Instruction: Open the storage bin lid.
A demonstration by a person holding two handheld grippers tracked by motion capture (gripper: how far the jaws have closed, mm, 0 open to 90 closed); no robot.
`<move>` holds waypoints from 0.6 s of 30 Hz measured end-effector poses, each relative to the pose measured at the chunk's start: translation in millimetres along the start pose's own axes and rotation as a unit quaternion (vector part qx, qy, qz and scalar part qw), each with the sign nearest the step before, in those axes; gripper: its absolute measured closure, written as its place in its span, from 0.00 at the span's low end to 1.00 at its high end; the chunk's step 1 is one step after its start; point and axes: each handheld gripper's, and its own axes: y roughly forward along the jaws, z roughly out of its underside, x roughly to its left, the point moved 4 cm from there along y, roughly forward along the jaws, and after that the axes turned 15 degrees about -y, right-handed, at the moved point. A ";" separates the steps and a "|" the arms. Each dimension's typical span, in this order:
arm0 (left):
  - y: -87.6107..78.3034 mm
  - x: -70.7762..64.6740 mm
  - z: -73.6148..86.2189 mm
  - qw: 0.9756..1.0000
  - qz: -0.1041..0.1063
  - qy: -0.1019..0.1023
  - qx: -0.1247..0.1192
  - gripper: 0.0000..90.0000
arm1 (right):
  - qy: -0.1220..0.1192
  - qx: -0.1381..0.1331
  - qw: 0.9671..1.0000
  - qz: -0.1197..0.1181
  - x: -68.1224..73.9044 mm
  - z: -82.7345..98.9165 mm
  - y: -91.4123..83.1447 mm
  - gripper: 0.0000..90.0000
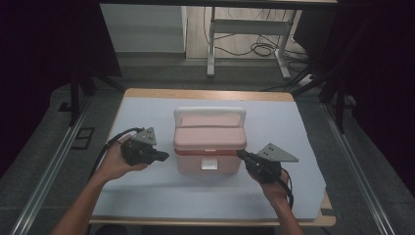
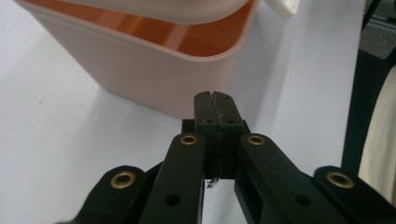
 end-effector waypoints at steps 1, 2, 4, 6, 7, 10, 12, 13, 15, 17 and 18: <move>0.8 -1.6 0.4 1.000 0.002 -0.001 0.000 1.00 | 0.000 0.000 1.000 0.000 -0.2 -0.2 -0.1 1.00; 1.7 -3.0 0.7 1.000 0.004 0.001 -0.001 1.00 | -0.001 0.000 1.000 0.000 -0.4 -0.4 -0.1 1.00; 3.2 -5.2 1.1 1.000 0.007 0.005 -0.001 1.00 | -0.001 0.000 1.000 0.000 -0.6 -0.9 -0.1 1.00; 5.0 -7.9 1.1 1.000 0.010 0.007 -0.003 1.00 | -0.002 0.000 1.000 0.001 -0.6 -1.6 -0.3 1.00; 5.5 -8.8 1.1 1.000 0.011 0.006 -0.004 1.00 | -0.002 0.000 1.000 0.001 -0.6 -1.8 -0.4 1.00; 7.0 -12.7 0.8 1.000 0.016 0.003 -0.008 1.00 | -0.002 -0.001 1.000 0.001 -0.8 -2.3 -0.8 1.00; 8.2 -16.2 0.4 1.000 0.017 0.003 -0.010 1.00 | -0.002 -0.001 1.000 0.001 -0.8 -2.3 -1.0 1.00; 8.5 -17.7 0.1 1.000 0.017 0.002 -0.011 1.00 | -0.002 0.000 1.000 0.001 -0.9 -2.2 -1.0 1.00; 9.4 -22.5 -1.6 1.000 0.018 0.004 -0.016 1.00 | -0.001 0.000 1.000 0.000 -0.9 -1.9 -0.9 1.00; 9.6 -26.5 -3.3 1.000 0.016 0.009 -0.022 1.00 | -0.001 0.000 1.000 0.000 -0.9 -1.8 -0.8 1.00; 10.0 -29.2 -4.7 0.999 0.016 0.009 -0.026 1.00 | -0.002 0.000 1.000 0.001 -0.8 -1.8 -0.9 1.00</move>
